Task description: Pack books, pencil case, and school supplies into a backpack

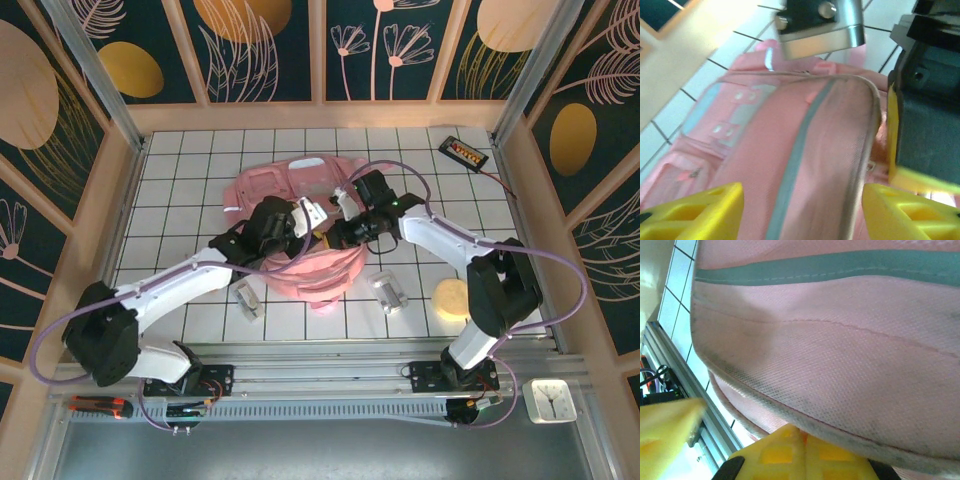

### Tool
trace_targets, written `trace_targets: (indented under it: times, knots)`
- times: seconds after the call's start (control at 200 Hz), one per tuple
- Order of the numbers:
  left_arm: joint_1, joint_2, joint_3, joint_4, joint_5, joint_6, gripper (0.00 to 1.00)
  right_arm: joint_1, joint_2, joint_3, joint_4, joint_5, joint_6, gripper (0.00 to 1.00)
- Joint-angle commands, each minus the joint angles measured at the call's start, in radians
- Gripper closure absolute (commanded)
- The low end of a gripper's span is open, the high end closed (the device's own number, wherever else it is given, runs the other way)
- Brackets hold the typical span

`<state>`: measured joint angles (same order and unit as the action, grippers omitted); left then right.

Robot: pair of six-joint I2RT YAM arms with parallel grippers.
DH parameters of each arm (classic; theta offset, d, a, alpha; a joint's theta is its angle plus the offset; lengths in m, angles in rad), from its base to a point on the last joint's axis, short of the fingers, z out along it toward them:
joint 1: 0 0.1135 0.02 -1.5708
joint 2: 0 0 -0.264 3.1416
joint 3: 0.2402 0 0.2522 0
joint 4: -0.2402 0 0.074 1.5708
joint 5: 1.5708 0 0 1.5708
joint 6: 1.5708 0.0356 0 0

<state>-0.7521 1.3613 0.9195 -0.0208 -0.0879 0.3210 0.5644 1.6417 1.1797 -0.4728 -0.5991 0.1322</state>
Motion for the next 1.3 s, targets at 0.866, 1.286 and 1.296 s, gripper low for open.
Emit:
trace_targets:
  times: [0.866,1.286,1.296]
  knots:
    - [0.502,0.257,0.14,-0.163,0.603,-1.121,0.58,-0.086,0.024,0.038,-0.051,-0.025,-0.114,1.0]
    - [0.501,0.376,0.16,-0.129,0.657,-1.139,0.92,-0.088,0.049,0.06,-0.074,-0.018,-0.131,1.0]
    - [0.501,0.378,0.158,-0.119,0.661,-1.146,0.99,-0.087,0.05,0.061,-0.076,-0.018,-0.132,1.0]
